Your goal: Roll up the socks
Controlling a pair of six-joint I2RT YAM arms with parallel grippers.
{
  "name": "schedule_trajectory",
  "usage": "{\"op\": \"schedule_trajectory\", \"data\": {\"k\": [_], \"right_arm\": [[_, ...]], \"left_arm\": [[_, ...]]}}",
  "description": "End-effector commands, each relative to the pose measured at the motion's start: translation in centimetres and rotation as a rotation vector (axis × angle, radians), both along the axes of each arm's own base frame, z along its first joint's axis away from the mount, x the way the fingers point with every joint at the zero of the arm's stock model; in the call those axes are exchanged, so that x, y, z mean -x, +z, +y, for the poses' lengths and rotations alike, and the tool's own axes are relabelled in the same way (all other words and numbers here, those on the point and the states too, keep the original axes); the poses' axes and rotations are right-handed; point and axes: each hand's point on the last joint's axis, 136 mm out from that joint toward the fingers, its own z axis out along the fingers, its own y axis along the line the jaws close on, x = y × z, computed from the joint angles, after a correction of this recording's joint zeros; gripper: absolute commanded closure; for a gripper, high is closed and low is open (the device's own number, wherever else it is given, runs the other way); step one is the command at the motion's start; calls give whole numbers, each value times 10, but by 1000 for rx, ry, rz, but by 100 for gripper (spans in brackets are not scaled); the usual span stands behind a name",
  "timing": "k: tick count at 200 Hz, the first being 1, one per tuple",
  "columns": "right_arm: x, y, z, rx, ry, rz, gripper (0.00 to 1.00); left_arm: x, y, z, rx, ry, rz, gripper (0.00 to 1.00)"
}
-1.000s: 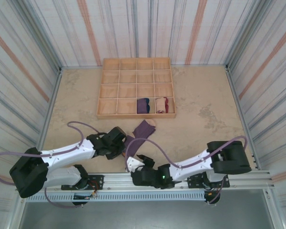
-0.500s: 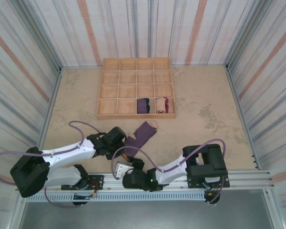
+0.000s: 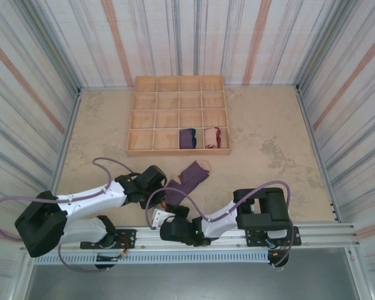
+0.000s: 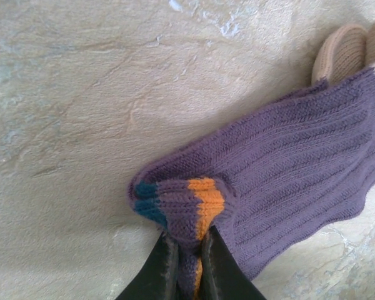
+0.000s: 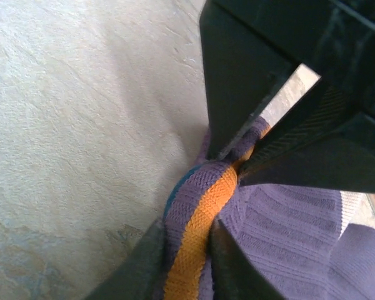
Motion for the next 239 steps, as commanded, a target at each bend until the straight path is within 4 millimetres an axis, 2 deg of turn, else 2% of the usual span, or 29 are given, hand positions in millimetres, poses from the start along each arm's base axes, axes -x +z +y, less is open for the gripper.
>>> {"op": "schedule_trajectory", "data": {"k": [1, 11, 42, 61, 103, 155, 177, 195, 239], "right_arm": [[-1, -22, -10, 42, -21, 48, 94], [0, -24, -10, 29, -28, 72, 100], [5, -29, -11, -14, -33, 158, 100], [4, -32, -12, -43, -50, 213, 100], [5, -37, -20, -115, -61, 389, 100], [-3, -40, -28, -255, -98, 693, 100], [-8, -38, -28, -339, -127, 821, 100], [-14, -31, -29, -473, -154, 959, 100], [-35, -29, -42, -727, -261, 1245, 100]], "left_arm": [[9, -2, 4, 12, -18, 20, 100], [8, -1, 5, 15, -16, 11, 99], [8, 1, 8, 38, -7, -15, 90], [9, 2, 13, 40, 0, -20, 66], [10, 10, 26, 64, 13, -45, 38], [10, 20, 43, 96, 50, -78, 34], [9, 21, 40, 132, 55, -98, 35], [7, 18, 36, 152, 52, -109, 37], [-3, 21, 29, 167, 51, -169, 42]]}}
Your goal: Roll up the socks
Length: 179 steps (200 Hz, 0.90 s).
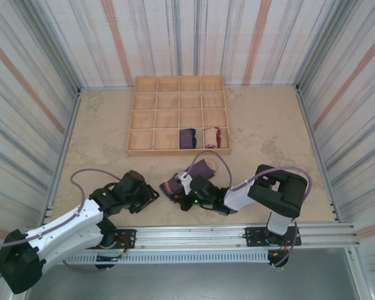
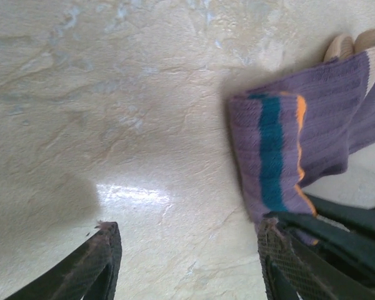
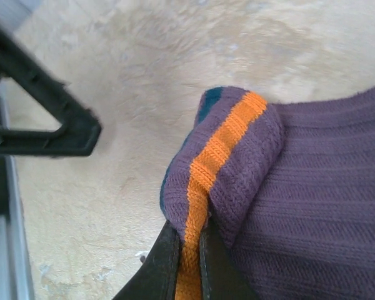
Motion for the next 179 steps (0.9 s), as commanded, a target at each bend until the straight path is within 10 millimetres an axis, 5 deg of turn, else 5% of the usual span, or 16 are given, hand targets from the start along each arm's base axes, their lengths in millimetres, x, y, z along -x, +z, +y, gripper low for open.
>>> {"op": "schedule_trajectory", "data": {"k": [1, 69, 127, 179], "right_arm": [[16, -33, -19, -22, -31, 314, 100], [6, -59, -43, -179, -235, 634, 100], [17, -90, -71, -18, -391, 754, 100], [20, -90, -79, 121, -438, 744, 100]], "left_arm": [[-9, 3, -5, 12, -3, -54, 43], [-29, 8, -18, 18, 0, -135, 48], [-42, 11, -28, -13, -10, -141, 51], [-45, 8, -32, -22, -17, -132, 51]]}}
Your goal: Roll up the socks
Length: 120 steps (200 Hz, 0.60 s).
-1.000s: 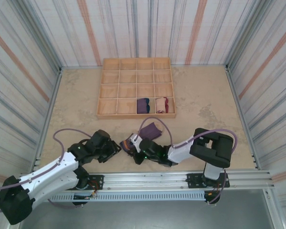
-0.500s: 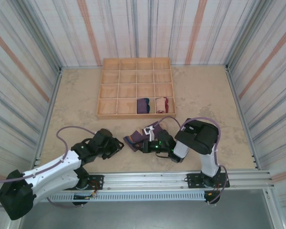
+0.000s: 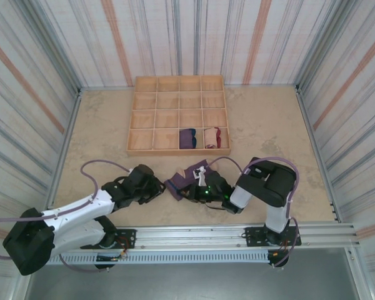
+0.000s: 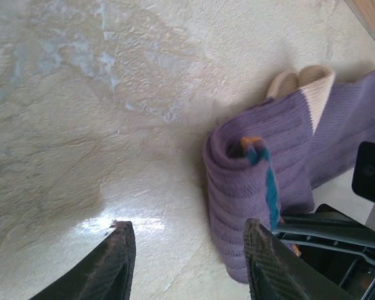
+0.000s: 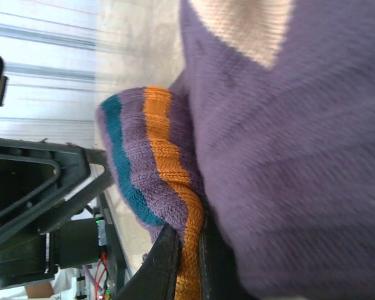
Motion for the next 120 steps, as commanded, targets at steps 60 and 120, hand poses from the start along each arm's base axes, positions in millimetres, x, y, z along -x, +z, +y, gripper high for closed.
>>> {"op": "schedule_trajectory", "data": {"k": [60, 120], "right_arm": [[32, -82, -64, 452, -77, 292, 100], [31, -83, -65, 459, -79, 292, 100]], "left_arm": [[-19, -1, -19, 6, -12, -43, 37], [-29, -10, -33, 18, -1, -38, 44]]}}
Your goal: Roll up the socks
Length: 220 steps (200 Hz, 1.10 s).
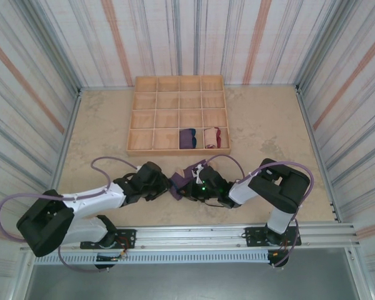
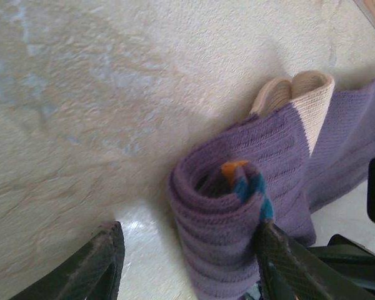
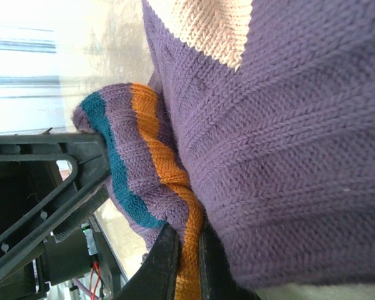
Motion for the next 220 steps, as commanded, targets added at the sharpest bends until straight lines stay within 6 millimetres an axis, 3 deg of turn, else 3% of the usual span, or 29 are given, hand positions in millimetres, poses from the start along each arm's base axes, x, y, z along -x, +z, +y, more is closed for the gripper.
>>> {"op": "schedule_trajectory", "data": {"k": [1, 30, 60, 74, 101, 164, 220], "right_arm": [[34, -82, -65, 346, -51, 203, 100], [33, -81, -66, 345, -55, 202, 100], [31, -78, -64, 342, -35, 173, 100], [29, -73, -61, 354, 8, 116, 100], [23, -54, -56, 442, 109, -54, 79], [22, 26, -34, 591, 298, -563, 38], [43, 56, 0, 718, 443, -980, 33]], "left_arm": [[-11, 7, -10, 22, 13, -38, 44], [-11, 1, -11, 10, 17, -26, 54], [-5, -8, 0, -34, 51, 12, 82], [-1, -10, 8, -70, 67, 33, 91], [5, -7, 22, -140, 65, 70, 99], [19, -6, 33, -167, 33, 152, 100], [23, -4, 33, -163, -17, 195, 100]]}}
